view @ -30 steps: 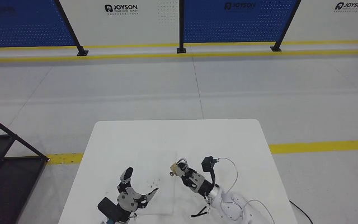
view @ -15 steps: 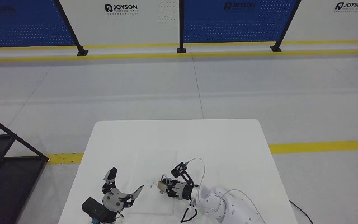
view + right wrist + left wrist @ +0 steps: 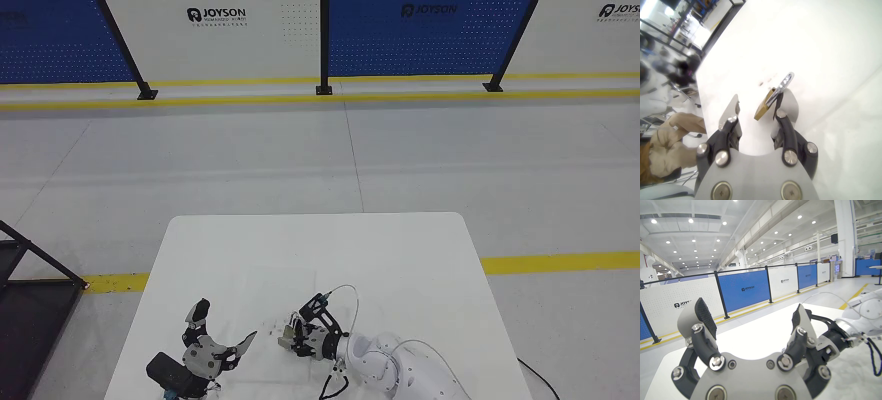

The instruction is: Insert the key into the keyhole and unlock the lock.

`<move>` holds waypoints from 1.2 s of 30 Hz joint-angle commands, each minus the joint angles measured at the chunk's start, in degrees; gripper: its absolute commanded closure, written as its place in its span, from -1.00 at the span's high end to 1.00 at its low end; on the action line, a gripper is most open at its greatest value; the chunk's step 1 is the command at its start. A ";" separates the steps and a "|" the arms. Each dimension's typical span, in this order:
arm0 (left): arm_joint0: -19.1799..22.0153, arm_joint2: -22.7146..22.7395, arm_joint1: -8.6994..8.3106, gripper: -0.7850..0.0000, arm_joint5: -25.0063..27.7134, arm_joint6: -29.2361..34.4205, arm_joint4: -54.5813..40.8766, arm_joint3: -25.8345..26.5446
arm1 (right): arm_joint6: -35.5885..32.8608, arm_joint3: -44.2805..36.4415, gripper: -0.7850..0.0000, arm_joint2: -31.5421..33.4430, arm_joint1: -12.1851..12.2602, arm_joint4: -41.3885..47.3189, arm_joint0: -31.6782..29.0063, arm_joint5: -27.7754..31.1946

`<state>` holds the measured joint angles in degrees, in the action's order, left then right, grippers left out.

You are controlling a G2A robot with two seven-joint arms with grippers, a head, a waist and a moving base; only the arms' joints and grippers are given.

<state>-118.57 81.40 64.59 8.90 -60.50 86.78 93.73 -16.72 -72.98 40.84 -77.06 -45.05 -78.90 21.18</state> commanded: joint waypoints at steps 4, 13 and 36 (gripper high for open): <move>0.00 0.00 0.00 1.00 0.00 0.00 0.00 0.00 | -0.62 -4.00 1.00 0.80 0.70 -3.85 -1.17 -3.01; 0.00 0.00 0.00 1.00 0.00 0.00 0.00 0.00 | -1.90 -18.54 1.00 9.19 4.58 -12.36 -9.24 -5.47; 0.00 0.00 0.00 1.00 0.00 0.00 0.00 0.00 | 3.73 -41.18 1.00 27.95 9.78 -17.13 -28.85 -0.87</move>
<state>-118.57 81.40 64.59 8.90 -60.50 86.78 93.73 -12.99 -114.16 68.79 -67.28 -62.18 -107.75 20.32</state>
